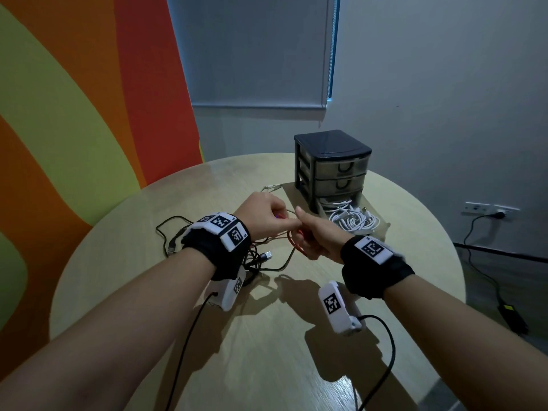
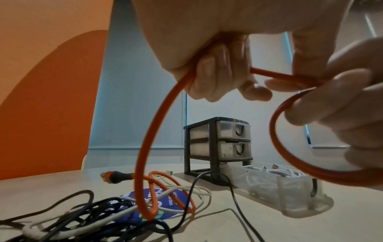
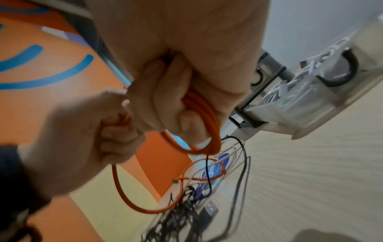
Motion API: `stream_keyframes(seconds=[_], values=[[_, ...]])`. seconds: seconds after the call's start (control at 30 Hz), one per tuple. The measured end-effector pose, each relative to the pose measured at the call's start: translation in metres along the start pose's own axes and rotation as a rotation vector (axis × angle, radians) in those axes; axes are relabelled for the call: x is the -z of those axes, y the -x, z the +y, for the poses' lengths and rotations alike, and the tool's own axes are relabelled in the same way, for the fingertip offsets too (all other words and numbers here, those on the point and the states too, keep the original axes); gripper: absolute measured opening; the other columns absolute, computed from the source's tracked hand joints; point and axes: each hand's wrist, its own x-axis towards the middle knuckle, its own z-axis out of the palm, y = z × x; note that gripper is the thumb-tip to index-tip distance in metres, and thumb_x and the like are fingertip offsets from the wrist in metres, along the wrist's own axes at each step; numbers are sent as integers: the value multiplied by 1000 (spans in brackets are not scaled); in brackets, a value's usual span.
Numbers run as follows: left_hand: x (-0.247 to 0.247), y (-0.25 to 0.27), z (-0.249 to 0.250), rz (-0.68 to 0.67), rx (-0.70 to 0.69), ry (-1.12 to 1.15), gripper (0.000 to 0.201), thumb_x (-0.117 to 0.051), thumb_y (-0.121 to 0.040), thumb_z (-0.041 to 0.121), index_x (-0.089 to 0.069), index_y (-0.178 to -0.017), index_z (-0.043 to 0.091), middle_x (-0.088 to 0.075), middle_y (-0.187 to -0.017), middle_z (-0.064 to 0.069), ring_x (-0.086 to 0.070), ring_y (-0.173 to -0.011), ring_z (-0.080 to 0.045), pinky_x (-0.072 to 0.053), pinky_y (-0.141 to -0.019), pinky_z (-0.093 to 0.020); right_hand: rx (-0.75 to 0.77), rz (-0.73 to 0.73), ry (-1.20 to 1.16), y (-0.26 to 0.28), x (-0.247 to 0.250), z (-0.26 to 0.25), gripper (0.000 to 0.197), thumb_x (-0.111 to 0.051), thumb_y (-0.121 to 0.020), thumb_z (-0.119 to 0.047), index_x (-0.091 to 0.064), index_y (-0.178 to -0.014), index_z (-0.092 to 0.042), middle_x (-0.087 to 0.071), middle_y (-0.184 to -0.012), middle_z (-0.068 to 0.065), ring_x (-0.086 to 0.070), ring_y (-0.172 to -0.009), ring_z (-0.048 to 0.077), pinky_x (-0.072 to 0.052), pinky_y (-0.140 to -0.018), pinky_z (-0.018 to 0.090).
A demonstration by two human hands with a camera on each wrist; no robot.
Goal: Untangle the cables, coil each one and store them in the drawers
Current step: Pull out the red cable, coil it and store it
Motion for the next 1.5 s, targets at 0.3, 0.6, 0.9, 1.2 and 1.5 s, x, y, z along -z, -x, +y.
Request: stream_keyframes(seconds=[0.3, 0.6, 0.9, 1.2, 1.5], values=[[-2, -8, -3, 242, 92, 26, 53, -31, -102, 34, -60, -67, 7, -51, -57, 1, -47, -56, -15, -32, -57, -25, 69, -104, -490, 5, 19, -15, 59, -26, -99, -41, -34, -43, -24, -21, -32, -11, -17, -26, 5, -18, -32, 18], [-29, -7, 3, 167, 221, 69, 53, -20, -103, 31, -56, -75, 5, -55, -75, -11, -51, -77, -26, -34, -71, -32, 151, -56, -732, 5, 8, -18, 58, -31, -98, -30, -36, -41, -22, -21, -30, -9, -20, -23, 6, -33, -40, 19], [-40, -2, 10, -95, 227, -77, 31, -34, -100, 27, -54, -107, 4, -62, -106, -19, -56, -101, -35, -44, -83, -37, 293, 295, -970, -11, 2, -23, 37, -21, -104, -24, -38, -73, -14, -69, -103, 19, -70, -87, 26, -42, -104, 39], [-14, -3, 26, -253, -66, -574, 31, -48, -94, 30, -50, -117, 8, -61, -105, -12, -59, -97, -28, -40, -69, -31, 363, 478, -478, -25, 2, -11, 27, -24, -104, -21, -41, -112, -1, -49, -137, 14, -56, -108, 14, -41, -99, 35], [10, -14, 29, -167, -163, -483, 25, -50, -92, 27, -65, -108, 14, -67, -94, -7, -60, -84, -23, -40, -68, -27, 469, 553, 37, -24, 11, -13, 23, -30, -102, -27, -48, -103, -12, -57, -129, 6, -55, -117, 17, -42, -104, 45]])
